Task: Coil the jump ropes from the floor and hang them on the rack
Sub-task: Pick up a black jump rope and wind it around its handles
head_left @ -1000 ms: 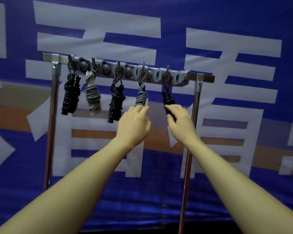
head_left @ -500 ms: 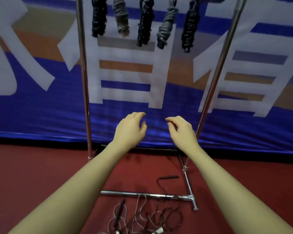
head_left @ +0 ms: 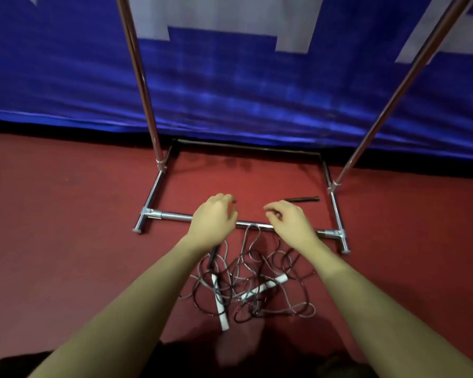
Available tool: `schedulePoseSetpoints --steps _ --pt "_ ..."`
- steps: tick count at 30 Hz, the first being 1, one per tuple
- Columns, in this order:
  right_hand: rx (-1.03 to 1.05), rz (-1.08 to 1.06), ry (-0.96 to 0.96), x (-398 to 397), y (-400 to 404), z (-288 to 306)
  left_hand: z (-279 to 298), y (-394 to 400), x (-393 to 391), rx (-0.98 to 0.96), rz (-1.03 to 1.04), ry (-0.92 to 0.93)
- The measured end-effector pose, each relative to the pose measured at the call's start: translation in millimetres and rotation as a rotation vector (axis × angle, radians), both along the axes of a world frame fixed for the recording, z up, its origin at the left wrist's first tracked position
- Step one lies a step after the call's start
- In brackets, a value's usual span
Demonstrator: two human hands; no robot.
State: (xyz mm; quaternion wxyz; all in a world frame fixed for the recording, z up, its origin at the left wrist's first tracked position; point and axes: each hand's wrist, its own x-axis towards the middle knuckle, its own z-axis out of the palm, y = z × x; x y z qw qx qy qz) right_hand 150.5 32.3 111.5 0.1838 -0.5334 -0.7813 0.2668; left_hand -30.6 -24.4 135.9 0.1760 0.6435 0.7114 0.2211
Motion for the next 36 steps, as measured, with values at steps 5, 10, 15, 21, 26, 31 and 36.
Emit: schedulePoseSetpoints --steps 5,10,15,21,26,31,36 --pt "-0.137 0.026 -0.110 8.2 -1.8 -69.8 -74.4 1.1 6.1 -0.169 -0.022 0.019" --pt "-0.250 0.086 -0.280 8.0 -12.9 -127.6 -141.1 -4.2 17.3 -0.284 -0.196 0.116" --pt "-0.281 0.099 -0.341 4.9 -28.4 -167.4 -179.8 -7.8 26.3 -0.406 -0.286 0.209" --pt "-0.214 0.061 -0.239 9.2 -35.2 -171.4 -190.4 -12.9 32.2 -0.486 -0.283 0.116" --pt "-0.178 -0.049 -0.009 15.4 -32.6 -140.5 -156.6 -13.0 29.3 -0.345 -0.075 -0.245" --pt "-0.134 -0.124 0.146 6.8 -29.8 -97.4 -98.7 -4.2 21.2 -0.193 -0.020 -0.373" --pt "-0.115 -0.145 0.395 -1.1 -20.4 -41.6 -22.0 12.3 14.5 -0.031 0.018 -0.430"
